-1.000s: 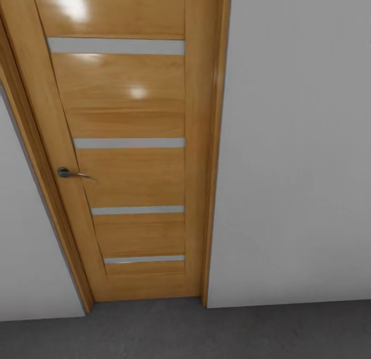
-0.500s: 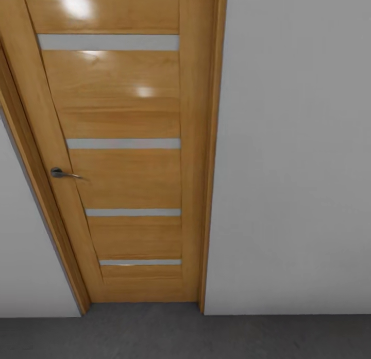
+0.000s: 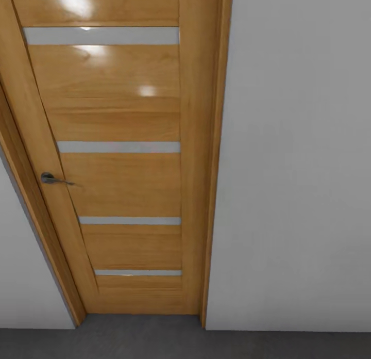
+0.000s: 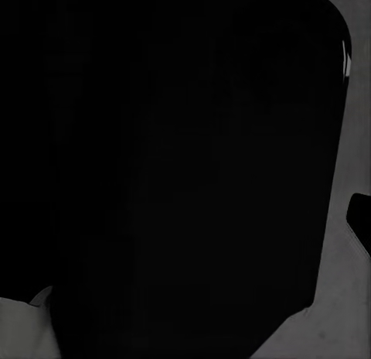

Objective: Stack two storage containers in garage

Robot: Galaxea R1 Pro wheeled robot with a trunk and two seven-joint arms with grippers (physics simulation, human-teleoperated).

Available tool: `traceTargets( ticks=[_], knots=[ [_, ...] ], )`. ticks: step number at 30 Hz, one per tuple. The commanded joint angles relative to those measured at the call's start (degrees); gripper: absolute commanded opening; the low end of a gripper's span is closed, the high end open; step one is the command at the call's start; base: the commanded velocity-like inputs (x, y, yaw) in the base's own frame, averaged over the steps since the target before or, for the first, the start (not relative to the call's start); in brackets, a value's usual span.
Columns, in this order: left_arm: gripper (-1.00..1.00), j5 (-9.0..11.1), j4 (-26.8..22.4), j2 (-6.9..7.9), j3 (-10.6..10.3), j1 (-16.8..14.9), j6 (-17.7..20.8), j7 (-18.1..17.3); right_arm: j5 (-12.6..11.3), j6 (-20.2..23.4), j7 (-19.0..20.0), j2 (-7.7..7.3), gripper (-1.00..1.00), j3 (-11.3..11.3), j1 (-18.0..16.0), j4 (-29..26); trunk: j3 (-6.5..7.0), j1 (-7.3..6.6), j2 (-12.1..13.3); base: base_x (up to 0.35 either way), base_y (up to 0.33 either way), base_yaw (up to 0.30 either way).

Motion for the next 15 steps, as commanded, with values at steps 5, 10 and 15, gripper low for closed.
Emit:
traceTargets(
  ticks=[5, 10, 15],
  knots=[
    [1.0, 0.0, 0.1, 0.0, -0.3, 0.0, -0.2, -0.1, 0.0, 0.0, 0.0, 0.07, 1.0, -0.1, 0.0, 0.0, -0.02, 0.03, 0.0, 0.299, -0.074, 0.013],
    [1.0, 0.0, 0.0, 0.0, -0.3, 0.0, -0.3, -0.1, 0.0, 0.0, 0.0, 0.08, 1.0, 0.0, 0.0, -0.1, -0.02, 0.03, 0.0, 0.212, -0.139, 0.002],
    [1.0, -0.1, 0.1, 0.0, -0.2, 0.0, -0.3, -0.1, 0.0, 0.0, 0.0, 0.08, 1.0, 0.0, 0.0, -0.1, -0.02, 0.03, 0.0, 0.099, -0.041, 0.001]
  ],
)
